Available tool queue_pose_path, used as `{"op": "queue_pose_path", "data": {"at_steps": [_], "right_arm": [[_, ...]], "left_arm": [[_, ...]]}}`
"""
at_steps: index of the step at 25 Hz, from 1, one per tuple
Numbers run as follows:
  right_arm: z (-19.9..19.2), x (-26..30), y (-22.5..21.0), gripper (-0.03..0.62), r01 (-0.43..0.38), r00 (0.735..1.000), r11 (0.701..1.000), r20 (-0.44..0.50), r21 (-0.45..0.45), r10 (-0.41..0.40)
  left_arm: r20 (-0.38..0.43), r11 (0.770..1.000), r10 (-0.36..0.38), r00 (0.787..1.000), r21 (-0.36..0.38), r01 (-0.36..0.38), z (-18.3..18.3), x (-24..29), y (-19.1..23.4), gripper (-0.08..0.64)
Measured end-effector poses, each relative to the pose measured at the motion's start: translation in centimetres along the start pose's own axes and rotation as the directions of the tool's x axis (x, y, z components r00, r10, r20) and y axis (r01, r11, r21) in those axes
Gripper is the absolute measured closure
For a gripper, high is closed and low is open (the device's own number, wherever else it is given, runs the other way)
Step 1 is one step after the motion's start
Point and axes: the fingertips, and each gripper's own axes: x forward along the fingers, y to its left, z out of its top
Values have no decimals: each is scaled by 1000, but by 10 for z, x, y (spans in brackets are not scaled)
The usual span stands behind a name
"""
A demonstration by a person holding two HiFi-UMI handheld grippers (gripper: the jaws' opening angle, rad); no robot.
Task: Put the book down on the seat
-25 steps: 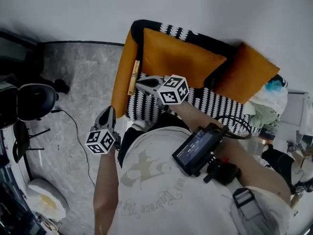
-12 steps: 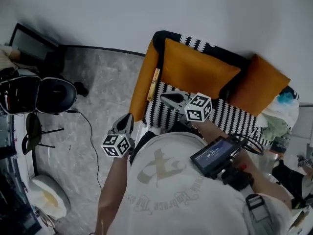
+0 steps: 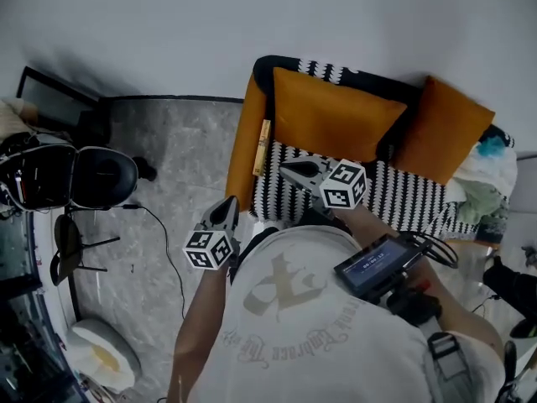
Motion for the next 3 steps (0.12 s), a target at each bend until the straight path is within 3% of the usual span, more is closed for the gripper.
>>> {"op": "queue_pose_path", "data": {"at_steps": [3], "right_arm": [[-1,-9,-2,578,11,1000,1000,5,3,-11]], "left_arm": [[-11,1000,-12,1000,7,12,0,6,-7,548]]}}
